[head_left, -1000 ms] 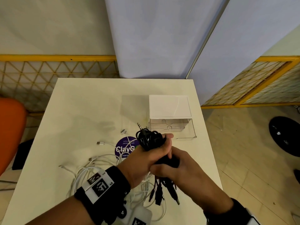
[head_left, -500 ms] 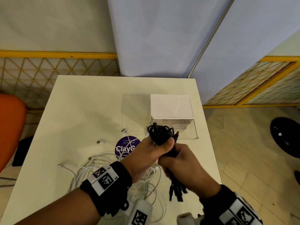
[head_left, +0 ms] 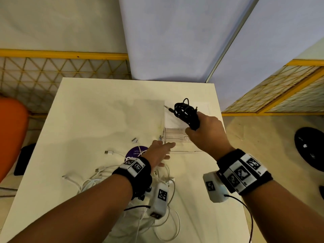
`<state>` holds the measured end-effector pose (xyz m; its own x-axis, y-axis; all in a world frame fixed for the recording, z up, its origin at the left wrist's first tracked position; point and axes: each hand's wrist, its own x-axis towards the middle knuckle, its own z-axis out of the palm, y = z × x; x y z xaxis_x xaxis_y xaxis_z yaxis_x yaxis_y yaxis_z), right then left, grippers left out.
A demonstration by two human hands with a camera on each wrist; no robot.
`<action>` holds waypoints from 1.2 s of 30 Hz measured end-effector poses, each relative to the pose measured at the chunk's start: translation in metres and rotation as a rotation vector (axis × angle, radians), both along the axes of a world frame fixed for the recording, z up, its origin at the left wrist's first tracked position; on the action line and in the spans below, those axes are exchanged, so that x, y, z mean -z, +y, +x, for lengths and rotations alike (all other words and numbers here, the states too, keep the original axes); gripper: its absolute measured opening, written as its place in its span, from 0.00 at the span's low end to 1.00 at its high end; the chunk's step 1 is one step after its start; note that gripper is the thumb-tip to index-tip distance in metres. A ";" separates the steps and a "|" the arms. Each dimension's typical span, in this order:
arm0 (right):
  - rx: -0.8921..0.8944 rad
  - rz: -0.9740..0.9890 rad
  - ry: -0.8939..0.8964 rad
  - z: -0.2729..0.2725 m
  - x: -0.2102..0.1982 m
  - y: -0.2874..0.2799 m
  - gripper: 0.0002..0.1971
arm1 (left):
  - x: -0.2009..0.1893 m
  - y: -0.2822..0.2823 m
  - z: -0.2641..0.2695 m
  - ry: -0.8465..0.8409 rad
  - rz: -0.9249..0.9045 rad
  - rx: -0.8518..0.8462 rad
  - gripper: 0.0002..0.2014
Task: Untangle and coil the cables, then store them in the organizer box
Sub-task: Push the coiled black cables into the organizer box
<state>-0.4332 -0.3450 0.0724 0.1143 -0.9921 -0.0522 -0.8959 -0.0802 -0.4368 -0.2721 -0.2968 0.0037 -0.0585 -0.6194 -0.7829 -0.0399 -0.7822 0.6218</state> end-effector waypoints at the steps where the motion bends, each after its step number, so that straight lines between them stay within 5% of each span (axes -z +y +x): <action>1: -0.021 -0.001 0.033 0.001 0.005 -0.001 0.07 | 0.000 -0.003 -0.002 0.024 -0.002 0.000 0.23; 4: -0.113 -0.008 0.158 0.002 0.019 -0.001 0.10 | 0.000 -0.003 -0.004 0.071 -0.012 -0.013 0.14; 9: -0.208 0.028 0.301 0.000 0.039 0.006 0.09 | 0.008 0.010 -0.003 0.099 -0.025 -0.038 0.17; 21: -0.216 0.139 0.593 0.007 0.050 0.026 0.09 | 0.010 0.019 -0.015 0.266 0.016 -0.204 0.06; 29: -0.207 0.327 0.515 0.014 0.052 0.018 0.11 | 0.012 0.024 -0.021 0.264 -0.036 -0.216 0.11; 36: -0.236 0.294 0.536 0.017 0.061 0.015 0.13 | 0.017 0.029 -0.022 0.276 -0.065 -0.307 0.13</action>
<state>-0.4165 -0.3296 0.0115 0.2101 -0.8793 -0.4275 -0.9686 -0.2468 0.0315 -0.2939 -0.2680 -0.0135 -0.0655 -0.6884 -0.7223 0.3643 -0.6904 0.6250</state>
